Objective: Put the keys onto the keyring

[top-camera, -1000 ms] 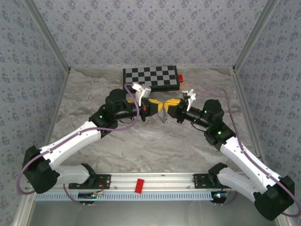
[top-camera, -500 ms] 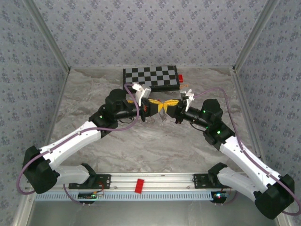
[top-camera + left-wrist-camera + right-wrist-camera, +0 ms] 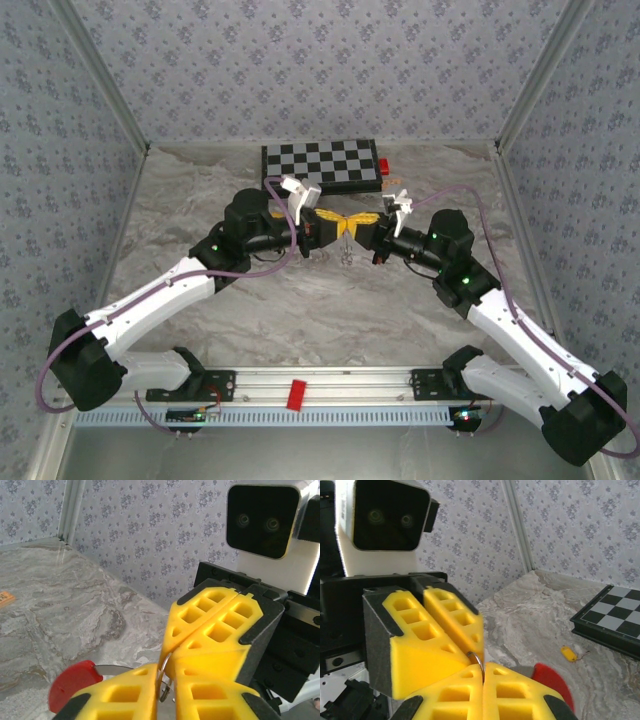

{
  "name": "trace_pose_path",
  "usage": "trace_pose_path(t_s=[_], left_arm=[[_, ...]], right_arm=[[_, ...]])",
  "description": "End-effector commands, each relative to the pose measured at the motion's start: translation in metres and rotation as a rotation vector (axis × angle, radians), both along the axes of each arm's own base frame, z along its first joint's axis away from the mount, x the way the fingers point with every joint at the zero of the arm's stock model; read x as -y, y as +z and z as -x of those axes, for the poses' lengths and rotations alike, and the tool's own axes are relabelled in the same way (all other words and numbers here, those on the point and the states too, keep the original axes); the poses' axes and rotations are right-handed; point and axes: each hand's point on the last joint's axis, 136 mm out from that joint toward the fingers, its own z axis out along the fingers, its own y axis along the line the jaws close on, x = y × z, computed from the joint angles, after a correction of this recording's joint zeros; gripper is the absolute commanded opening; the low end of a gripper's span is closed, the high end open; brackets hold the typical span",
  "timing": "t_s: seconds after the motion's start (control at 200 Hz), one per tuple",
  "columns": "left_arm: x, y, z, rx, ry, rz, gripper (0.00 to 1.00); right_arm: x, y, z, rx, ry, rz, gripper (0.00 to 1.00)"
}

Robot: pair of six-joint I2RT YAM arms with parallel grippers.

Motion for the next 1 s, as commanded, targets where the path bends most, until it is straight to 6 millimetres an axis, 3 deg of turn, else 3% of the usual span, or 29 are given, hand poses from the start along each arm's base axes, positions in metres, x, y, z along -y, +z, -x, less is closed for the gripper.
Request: trace_pose_path(t_s=[0.0, 0.36, 0.595, 0.655, 0.995], left_arm=[[-0.003, 0.015, 0.004, 0.031, -0.016, 0.045, 0.23], [-0.020, 0.027, -0.002, -0.025, -0.010, 0.159, 0.25], [-0.016, 0.032, 0.003, -0.032, -0.064, 0.192, 0.26], [-0.015, 0.032, 0.004, -0.037, -0.074, 0.195, 0.35], [-0.011, 0.033, 0.002, -0.060, -0.110, 0.206, 0.36]], right_arm=[[0.003, 0.017, 0.008, 0.037, 0.023, -0.040, 0.00], [0.008, 0.021, 0.007, 0.036, 0.018, -0.064, 0.00], [0.008, 0.022, 0.007, 0.039, 0.018, -0.064, 0.00], [0.008, 0.021, 0.007, 0.040, 0.019, -0.064, 0.00], [0.009, 0.032, 0.004, 0.033, 0.086, -0.129, 0.00]])
